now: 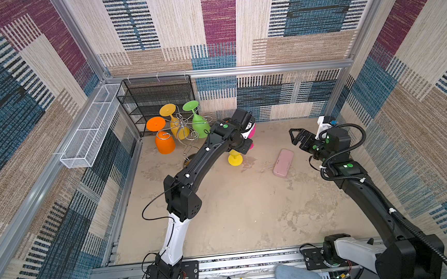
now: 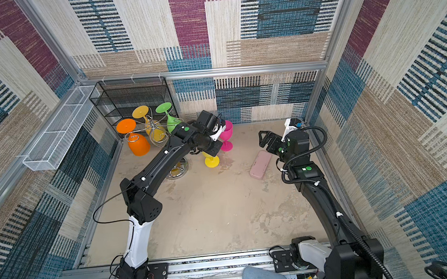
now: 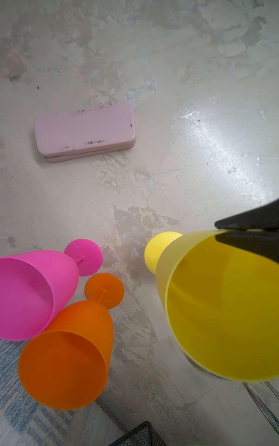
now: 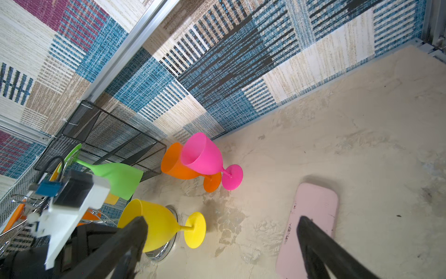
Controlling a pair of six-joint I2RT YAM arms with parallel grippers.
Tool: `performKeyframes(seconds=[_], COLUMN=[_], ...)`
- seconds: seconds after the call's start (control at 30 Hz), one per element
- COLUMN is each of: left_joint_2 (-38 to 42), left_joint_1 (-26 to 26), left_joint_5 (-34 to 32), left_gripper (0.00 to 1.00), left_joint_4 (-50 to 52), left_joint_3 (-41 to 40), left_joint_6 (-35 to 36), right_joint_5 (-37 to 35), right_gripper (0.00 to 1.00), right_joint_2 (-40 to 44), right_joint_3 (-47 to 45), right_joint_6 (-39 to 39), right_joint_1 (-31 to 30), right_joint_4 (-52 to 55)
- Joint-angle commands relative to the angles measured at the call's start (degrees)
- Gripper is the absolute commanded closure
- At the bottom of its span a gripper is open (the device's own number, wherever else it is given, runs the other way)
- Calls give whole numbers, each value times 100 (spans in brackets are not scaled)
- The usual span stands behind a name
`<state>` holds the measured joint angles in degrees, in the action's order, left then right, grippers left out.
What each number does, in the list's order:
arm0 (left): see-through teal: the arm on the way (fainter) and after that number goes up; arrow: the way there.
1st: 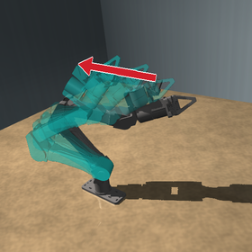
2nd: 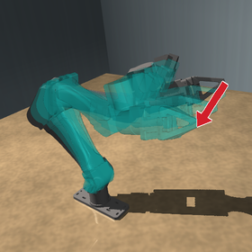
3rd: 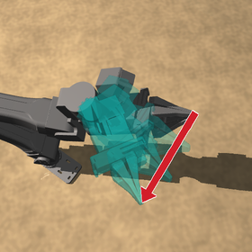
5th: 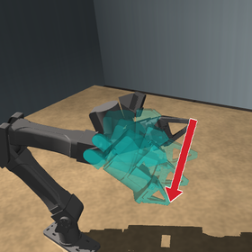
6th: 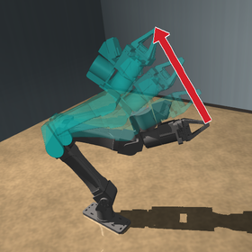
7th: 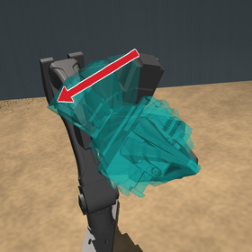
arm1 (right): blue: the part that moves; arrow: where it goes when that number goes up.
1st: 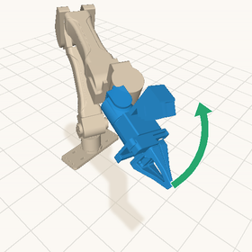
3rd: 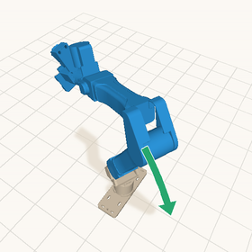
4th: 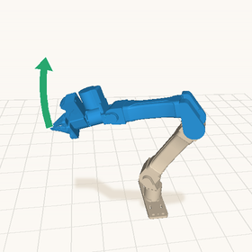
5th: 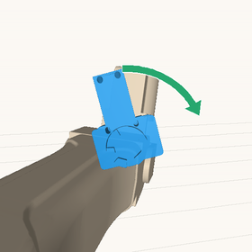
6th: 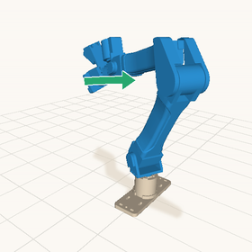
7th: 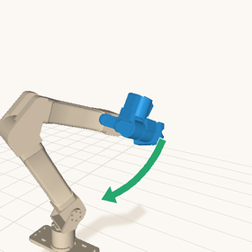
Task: Take the wine glass off the wine glass rack
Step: Place the wine glass at the top-center of the table.
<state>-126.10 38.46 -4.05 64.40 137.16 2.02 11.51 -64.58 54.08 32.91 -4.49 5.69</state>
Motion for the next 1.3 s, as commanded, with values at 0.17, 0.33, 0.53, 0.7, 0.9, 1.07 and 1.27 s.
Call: performKeyframes(seconds=[0.17,0.33,0.53,0.7,0.9,1.07,1.27], left_joint_2=[-391,-626,-827,-916,-965,-1040,-1140], left_joint_1=[-166,-181,-196,-216,-233,-234,-251], left_joint_5=[224,169,214,232,208,167,162], left_gripper=[100,100,100,100,100,100,100], left_joint_4=[257,258,257,257,257,248,247], left_joint_3=[396,629,885,882,904,1007,1195], left_joint_6=[185,149,140,158,150,149,165], right_joint_5=[144,223,223,232,273,276,273], right_gripper=[0,0,0,0,0,0,0], right_joint_2=[-2,13,85,101,85,101,108], right_joint_3=[-143,-228,-323,-313,-325,-306,-281], right_joint_6=[-47,-12,8,-3,-1,-3,-36], right_joint_1=[-1,-2,-2,-3,-7,0,0], right_joint_4=[-373,-455,-473,-466,-482,-473,-438])
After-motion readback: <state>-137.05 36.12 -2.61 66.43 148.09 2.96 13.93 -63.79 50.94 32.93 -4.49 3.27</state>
